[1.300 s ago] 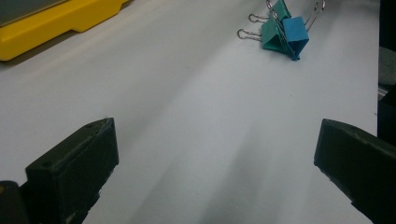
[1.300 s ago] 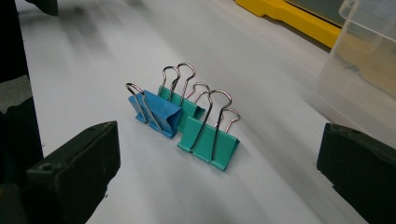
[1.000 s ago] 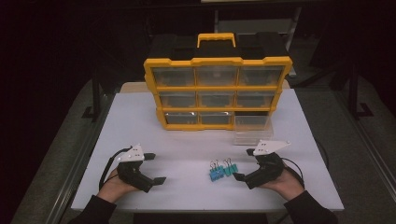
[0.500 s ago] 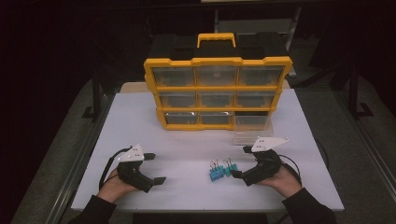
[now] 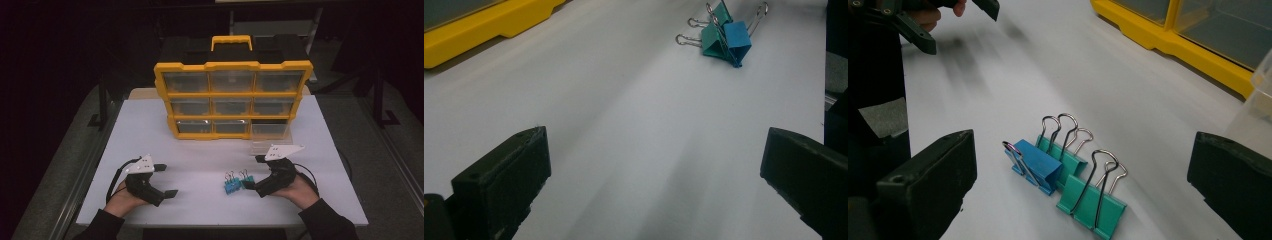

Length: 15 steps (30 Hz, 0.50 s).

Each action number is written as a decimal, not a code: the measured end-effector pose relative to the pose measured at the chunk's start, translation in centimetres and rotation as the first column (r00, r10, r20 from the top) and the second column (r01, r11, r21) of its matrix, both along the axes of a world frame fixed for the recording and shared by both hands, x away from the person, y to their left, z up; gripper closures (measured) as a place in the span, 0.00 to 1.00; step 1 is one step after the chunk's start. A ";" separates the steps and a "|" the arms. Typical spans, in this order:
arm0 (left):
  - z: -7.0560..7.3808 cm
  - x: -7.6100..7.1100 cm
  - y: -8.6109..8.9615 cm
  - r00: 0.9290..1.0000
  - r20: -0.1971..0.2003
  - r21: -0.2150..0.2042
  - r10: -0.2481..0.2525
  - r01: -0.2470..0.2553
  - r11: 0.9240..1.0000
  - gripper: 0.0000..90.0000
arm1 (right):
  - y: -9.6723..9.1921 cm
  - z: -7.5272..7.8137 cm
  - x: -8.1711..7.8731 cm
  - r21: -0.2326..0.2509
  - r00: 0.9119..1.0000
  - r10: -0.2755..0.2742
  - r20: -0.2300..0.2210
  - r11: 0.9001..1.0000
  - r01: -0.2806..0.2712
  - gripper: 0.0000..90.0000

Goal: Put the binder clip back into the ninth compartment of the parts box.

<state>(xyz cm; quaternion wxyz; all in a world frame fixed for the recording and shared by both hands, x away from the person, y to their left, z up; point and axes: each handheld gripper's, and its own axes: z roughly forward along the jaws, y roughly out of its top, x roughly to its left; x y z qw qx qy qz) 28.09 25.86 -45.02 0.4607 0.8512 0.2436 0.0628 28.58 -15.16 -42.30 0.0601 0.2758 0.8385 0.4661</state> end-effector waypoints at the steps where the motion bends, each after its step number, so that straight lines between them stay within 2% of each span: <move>1: 0.0 0.0 0.0 1.000 0.000 -0.001 0.000 0.000 1.000 0.00 | 0.1 0.0 0.0 0.000 1.000 0.002 -0.001 1.000 -0.002 0.00; 15: 0.0 0.0 0.0 1.000 -0.001 -0.001 -0.003 0.003 1.000 0.00 | 1.6 -0.1 0.7 0.007 0.999 0.050 -0.001 0.999 -0.050 0.00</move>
